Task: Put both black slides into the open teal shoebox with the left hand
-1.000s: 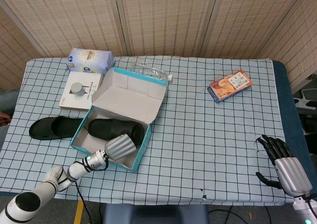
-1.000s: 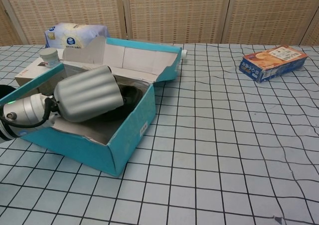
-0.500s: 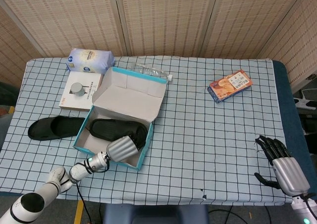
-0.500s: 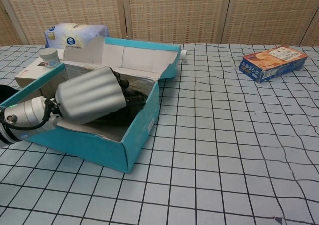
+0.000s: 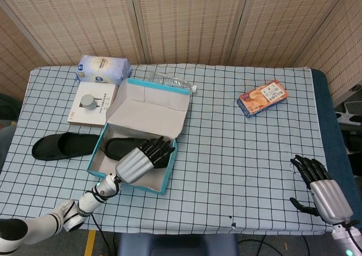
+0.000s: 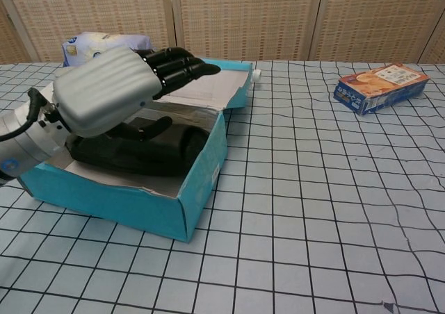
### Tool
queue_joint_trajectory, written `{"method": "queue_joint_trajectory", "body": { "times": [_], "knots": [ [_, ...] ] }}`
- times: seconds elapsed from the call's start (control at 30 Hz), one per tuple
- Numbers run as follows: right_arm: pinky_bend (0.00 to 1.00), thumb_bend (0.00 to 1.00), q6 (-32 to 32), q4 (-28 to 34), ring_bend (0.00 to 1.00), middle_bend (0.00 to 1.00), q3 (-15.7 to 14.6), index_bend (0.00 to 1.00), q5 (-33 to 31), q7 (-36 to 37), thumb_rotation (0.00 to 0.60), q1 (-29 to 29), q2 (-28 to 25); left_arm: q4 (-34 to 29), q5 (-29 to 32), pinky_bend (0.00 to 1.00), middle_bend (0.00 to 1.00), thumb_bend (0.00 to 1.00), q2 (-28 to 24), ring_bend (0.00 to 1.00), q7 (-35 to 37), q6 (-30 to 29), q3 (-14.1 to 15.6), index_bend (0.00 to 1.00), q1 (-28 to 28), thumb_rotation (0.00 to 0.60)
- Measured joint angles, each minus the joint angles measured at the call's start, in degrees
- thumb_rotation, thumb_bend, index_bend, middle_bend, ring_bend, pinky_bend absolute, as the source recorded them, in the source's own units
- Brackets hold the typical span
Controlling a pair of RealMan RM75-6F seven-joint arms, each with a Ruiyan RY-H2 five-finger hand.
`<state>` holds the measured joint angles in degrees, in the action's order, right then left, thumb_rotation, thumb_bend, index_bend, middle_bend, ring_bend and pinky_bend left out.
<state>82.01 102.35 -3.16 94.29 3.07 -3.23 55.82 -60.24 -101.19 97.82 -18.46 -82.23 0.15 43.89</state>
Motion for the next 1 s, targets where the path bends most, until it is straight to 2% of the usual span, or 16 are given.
{"method": "queue_joint_trajectory", "body": {
  "times": [0.13,0.23,0.47,0.67,0.77,0.9,1.0],
  "knots": [
    [0.00,0.16,0.4,-0.1,0.00,0.00,-0.1,0.00,0.3,0.3,0.593,0.1,-0.1,-8.0,5.3,0.30,0.18,0.44,-4.5,0.15,-1.3,6.6,-0.5,0.03,-1.1,0.600],
    [0.00,0.16,0.4,-0.1,0.00,0.00,-0.2,0.00,0.6,0.4,0.593,0.1,-0.1,-12.4,9.0,0.28,0.22,0.43,-7.5,0.23,-3.9,12.2,-0.3,0.08,-1.8,0.600],
    [0.00,0.16,0.9,-0.1,0.00,0.00,-0.3,0.00,0.9,0.8,0.593,0.3,-0.2,-15.2,13.7,0.23,0.33,0.44,-9.5,0.37,-8.3,19.2,0.3,0.13,-2.9,0.600],
    [0.00,0.16,0.7,-0.2,0.00,0.00,-0.3,0.00,0.8,0.5,0.593,0.2,0.0,-13.3,13.1,0.22,0.34,0.43,-8.0,0.37,-7.1,20.0,0.5,0.16,-2.9,0.600],
    [0.00,0.16,0.4,-0.2,0.00,0.00,-0.3,0.00,0.6,0.5,0.593,0.1,0.0,-12.4,11.7,0.21,0.33,0.43,-7.3,0.33,-6.6,18.9,0.4,0.16,-2.8,0.600],
    [0.00,0.16,0.1,-0.2,0.00,0.00,-0.3,0.00,0.7,0.1,0.593,-0.1,0.2,-12.2,8.2,0.20,0.28,0.44,-6.8,0.24,-4.9,13.6,-0.3,0.14,-2.9,0.600],
    [0.00,0.16,-0.1,-0.1,0.00,0.00,-0.5,0.00,0.8,-0.1,0.593,-0.2,0.2,-13.9,6.1,0.20,0.26,0.44,-7.4,0.22,-4.2,9.6,-1.1,0.14,-3.1,0.600]
  ]
}}
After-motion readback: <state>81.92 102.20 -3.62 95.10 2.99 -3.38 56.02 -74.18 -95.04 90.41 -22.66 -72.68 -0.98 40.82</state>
